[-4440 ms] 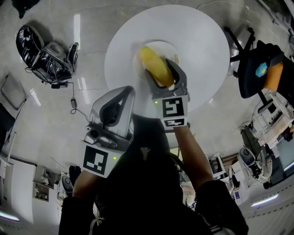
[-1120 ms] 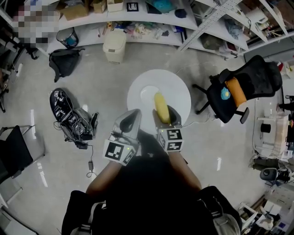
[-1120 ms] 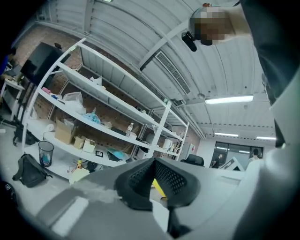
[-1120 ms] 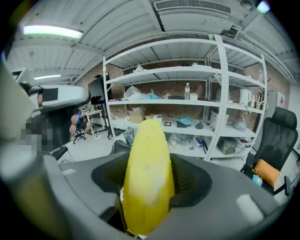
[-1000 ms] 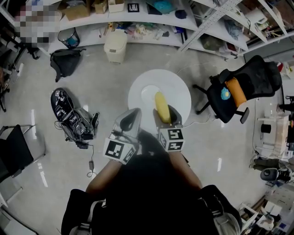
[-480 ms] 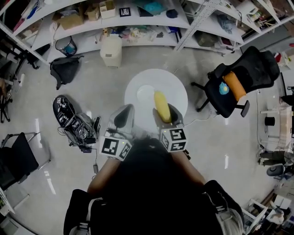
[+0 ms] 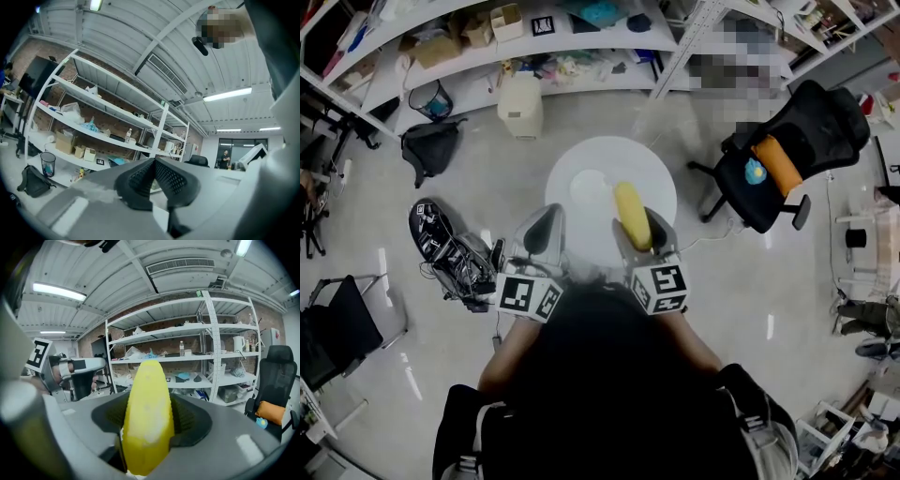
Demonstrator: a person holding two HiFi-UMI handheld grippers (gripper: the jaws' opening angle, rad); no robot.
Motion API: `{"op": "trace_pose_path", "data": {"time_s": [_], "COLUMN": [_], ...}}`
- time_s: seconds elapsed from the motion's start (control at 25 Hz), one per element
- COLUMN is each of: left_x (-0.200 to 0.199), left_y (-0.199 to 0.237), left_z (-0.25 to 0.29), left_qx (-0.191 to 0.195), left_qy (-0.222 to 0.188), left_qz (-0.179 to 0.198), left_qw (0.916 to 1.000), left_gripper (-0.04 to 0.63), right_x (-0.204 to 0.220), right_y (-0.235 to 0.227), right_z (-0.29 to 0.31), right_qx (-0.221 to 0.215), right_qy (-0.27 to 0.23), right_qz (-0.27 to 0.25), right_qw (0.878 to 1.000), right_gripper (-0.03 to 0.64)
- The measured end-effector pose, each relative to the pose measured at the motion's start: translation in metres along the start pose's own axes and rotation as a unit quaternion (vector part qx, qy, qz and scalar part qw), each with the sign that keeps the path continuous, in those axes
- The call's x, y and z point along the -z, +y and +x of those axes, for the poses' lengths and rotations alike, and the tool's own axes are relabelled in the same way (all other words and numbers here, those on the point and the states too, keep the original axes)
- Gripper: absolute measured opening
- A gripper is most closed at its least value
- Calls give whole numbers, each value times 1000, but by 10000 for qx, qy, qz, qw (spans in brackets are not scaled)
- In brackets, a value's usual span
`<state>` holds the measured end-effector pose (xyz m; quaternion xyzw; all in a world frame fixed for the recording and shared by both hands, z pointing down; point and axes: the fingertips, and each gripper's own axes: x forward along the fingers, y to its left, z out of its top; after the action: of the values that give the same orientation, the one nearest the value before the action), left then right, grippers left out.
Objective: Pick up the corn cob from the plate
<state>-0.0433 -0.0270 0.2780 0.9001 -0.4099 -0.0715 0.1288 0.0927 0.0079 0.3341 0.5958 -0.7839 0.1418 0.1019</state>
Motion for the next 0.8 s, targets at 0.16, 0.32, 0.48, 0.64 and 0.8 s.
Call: {"op": "trace_pose_path", "data": {"time_s": [0.16, 0.32, 0.48, 0.64, 0.8], "left_x": [1, 1, -2, 0, 1], "left_y": [-7, -11, -15, -18, -19], "left_z": [5, 9, 14, 14, 14], "left_qx": [35, 52, 74, 98, 74], "left_qy": [-3, -25, -33, -25, -27], "left_qz": [40, 72, 93, 93, 94], "left_qw": [10000, 10000, 9999, 9999, 9999], "left_gripper": [5, 5, 6, 5, 5], "right_x": [-3, -6, -13, -11, -10], "right_y": [-4, -7, -10, -11, -14], "right_z": [-5, -5, -4, -8, -9], "right_qx": [-72, -125, -153, -160, -171], "right_qy": [-88, -154, -209, -236, -248], "right_qz": [15, -21, -30, -15, -4], "right_qw": [9999, 9998, 9997, 9996, 9995], "right_gripper": [265, 265, 265, 265, 265]}}
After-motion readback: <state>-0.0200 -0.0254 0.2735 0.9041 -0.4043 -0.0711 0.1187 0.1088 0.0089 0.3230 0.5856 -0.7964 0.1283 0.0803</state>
